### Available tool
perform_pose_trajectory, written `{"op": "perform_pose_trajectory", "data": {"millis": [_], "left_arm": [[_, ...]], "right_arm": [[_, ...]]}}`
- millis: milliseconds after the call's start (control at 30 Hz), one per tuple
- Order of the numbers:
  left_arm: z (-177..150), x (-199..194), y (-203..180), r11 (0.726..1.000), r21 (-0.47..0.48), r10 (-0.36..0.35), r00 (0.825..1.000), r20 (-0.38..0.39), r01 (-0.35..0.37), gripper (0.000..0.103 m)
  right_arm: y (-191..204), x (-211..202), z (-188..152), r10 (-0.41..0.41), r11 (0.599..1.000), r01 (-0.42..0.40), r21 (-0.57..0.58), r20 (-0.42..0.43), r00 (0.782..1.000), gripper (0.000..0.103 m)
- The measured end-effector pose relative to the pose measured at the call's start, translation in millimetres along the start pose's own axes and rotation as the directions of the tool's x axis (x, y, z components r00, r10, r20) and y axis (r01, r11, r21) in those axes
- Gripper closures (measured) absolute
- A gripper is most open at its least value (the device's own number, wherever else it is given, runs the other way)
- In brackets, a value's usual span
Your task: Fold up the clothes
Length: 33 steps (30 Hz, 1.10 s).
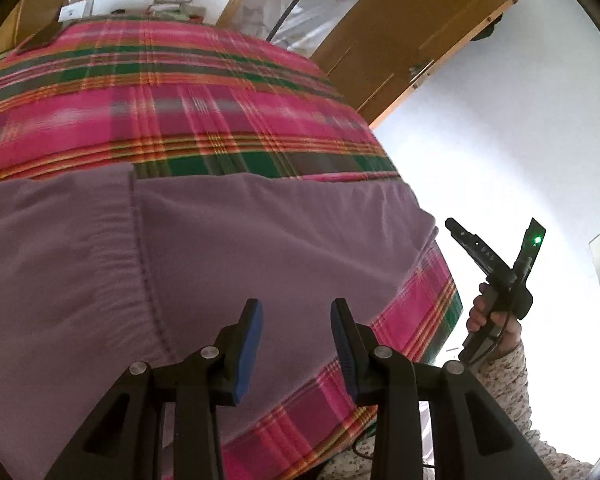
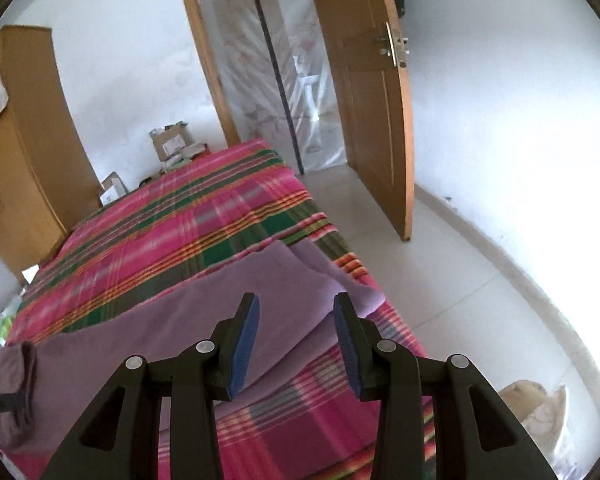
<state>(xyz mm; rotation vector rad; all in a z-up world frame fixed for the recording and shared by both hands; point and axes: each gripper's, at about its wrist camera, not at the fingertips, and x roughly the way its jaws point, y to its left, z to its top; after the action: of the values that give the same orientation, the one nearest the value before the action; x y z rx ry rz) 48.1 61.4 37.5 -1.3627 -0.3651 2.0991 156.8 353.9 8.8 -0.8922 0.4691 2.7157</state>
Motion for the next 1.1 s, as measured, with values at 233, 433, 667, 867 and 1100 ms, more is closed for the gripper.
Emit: {"op": "perform_pose_trajectory", "data": {"millis": [233,433,667,867,1100], "left_arm": [[18,32,-7,1.0,-0.007,0.002,0.999,-0.053,-0.002,0.067],[27,50,-9,1.0,-0.023,-0.012,0.997,-0.07,0.01,0.067],[28,58,-9,0.999,-0.034,-0.007,0.998,-0.07,0.004,0.067],[29,62,-10,0.999,-0.038,-0.015,0.998,-0.066,0.013,0.067],[30,64,-11,0.999,-0.04,-0.032,0.997,-0.065,0.03,0.067]], "right_arm": [[-22,27,4,0.088,0.995,-0.085,0.056,-0.057,0.995,0.063],[-22,42,3,0.101,0.994,-0.097,0.041,-0.089,0.991,0.064],[-18,45,1,0.063,0.998,-0.06,0.026,-0.108,0.992,0.088],[-8,39,2,0.071,0.997,-0.073,-0.028,-0.074,0.995,0.097],[-13,16,10,0.054,0.998,-0.054,-0.021,0.012,0.998,0.099]]}}
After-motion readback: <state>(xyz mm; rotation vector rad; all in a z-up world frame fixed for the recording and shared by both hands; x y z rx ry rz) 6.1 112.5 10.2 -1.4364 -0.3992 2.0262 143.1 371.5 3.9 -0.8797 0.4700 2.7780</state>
